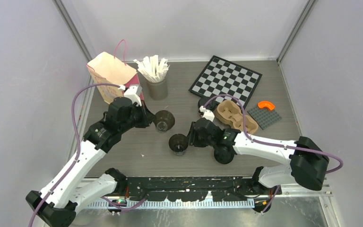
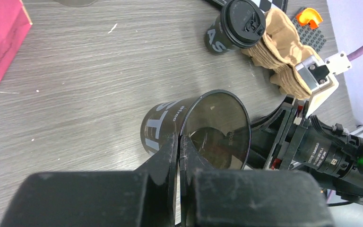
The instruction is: Pack the takeout coffee
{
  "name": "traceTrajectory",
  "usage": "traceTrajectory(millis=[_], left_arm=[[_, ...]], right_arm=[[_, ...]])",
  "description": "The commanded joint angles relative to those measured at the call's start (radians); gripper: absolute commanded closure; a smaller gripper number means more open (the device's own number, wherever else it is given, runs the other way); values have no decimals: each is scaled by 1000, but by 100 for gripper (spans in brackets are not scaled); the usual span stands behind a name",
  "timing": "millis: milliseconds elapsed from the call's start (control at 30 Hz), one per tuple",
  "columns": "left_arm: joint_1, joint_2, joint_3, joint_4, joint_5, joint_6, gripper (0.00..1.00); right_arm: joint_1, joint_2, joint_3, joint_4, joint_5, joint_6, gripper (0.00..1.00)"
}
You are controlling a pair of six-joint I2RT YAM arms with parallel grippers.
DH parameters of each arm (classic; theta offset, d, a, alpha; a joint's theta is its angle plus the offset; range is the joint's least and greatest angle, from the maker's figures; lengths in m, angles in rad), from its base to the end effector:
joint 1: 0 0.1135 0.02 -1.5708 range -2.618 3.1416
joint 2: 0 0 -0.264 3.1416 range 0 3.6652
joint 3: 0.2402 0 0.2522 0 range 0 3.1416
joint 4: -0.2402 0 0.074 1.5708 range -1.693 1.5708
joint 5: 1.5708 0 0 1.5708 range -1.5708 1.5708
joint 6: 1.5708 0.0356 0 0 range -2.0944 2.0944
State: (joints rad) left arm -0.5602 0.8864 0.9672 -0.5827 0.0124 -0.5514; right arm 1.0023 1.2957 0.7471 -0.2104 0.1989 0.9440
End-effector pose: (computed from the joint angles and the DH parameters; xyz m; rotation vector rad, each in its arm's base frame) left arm 0.1594 -0.1005 0.3449 0.0173 2.1471 -0.6819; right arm 0.1500 0.2217 0.2161 0.0334 2.4330 0.7272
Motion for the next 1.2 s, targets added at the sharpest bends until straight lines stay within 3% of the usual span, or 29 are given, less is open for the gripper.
traceTrajectory(millis=[0, 267, 433, 800, 1167], left_arm=[[5, -53, -7, -67, -37, 31, 100], [4, -139, -33, -185, 23, 48, 100], [4, -202, -40, -230, 85, 44, 100], [4, -252, -188, -160, 253, -6, 100], [4, -228, -245, -111, 295, 12, 100]], right_arm=[[8, 27, 75, -26, 1, -29, 61], [7, 68, 134, -49, 27, -67, 87], [-25, 81, 173, -50, 44, -106, 98], [-263, 212, 377, -72, 16, -226, 99], [-372, 468, 630, -137, -17, -269, 98]])
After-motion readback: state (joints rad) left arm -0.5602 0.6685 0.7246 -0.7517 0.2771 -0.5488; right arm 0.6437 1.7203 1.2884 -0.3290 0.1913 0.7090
